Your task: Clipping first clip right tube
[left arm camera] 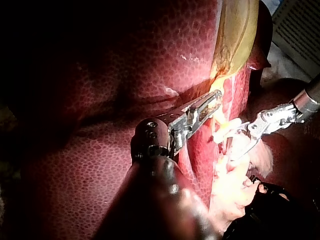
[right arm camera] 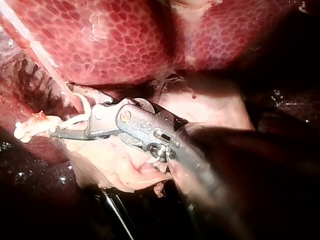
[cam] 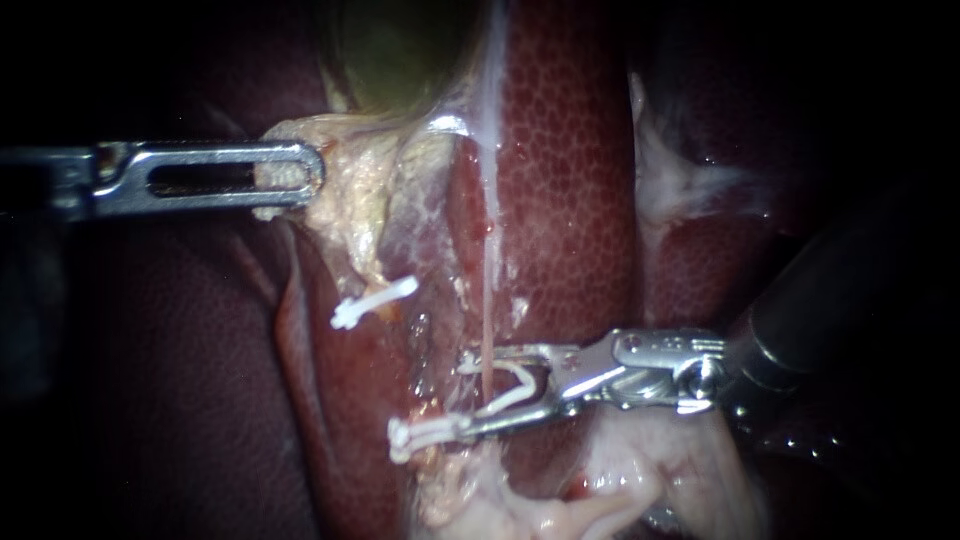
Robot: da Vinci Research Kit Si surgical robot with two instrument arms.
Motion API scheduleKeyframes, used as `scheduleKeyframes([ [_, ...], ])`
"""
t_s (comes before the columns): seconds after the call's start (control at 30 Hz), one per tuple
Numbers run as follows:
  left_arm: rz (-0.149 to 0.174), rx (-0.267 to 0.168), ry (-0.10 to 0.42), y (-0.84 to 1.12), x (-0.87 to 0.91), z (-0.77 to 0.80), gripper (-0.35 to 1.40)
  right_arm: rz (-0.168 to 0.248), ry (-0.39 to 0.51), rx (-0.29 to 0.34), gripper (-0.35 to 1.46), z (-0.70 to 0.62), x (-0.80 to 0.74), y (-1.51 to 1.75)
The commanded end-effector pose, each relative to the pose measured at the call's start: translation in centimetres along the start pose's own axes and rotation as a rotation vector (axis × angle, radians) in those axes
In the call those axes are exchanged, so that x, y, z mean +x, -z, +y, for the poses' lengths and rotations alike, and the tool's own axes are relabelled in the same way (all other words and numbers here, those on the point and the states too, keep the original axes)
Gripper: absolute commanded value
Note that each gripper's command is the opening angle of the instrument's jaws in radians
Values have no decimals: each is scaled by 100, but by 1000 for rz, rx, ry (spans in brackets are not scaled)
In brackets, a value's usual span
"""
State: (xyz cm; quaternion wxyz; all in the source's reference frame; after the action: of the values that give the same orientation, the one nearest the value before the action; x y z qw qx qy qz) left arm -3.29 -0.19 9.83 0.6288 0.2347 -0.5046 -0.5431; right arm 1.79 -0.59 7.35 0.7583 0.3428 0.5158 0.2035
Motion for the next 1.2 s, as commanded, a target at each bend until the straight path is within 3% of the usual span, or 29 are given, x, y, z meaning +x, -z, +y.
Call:
scheduleKeyframes([
  [0.03, 0, 0, 0, 0, 0, 0, -35, -1, -2, 4, 59, 0, 0, -1],
  [0.7, -1, -1, 0, 0, 0, 0, -35, 17, -64, 45, 49, 1, 6, -1],
  [0.9, -1, -1, 0, 0, 1, 0, -35, 13, -95, 60, 21, 2, 3, 2],
  [1.03, -1, -1, -1, 0, 1, 0, -35, 11, -117, 66, -29, 3, 1, 6],
  [1.2, -1, -2, -1, 0, 1, 0, -35, 11, -117, 66, -35, 3, 1, 7],
])
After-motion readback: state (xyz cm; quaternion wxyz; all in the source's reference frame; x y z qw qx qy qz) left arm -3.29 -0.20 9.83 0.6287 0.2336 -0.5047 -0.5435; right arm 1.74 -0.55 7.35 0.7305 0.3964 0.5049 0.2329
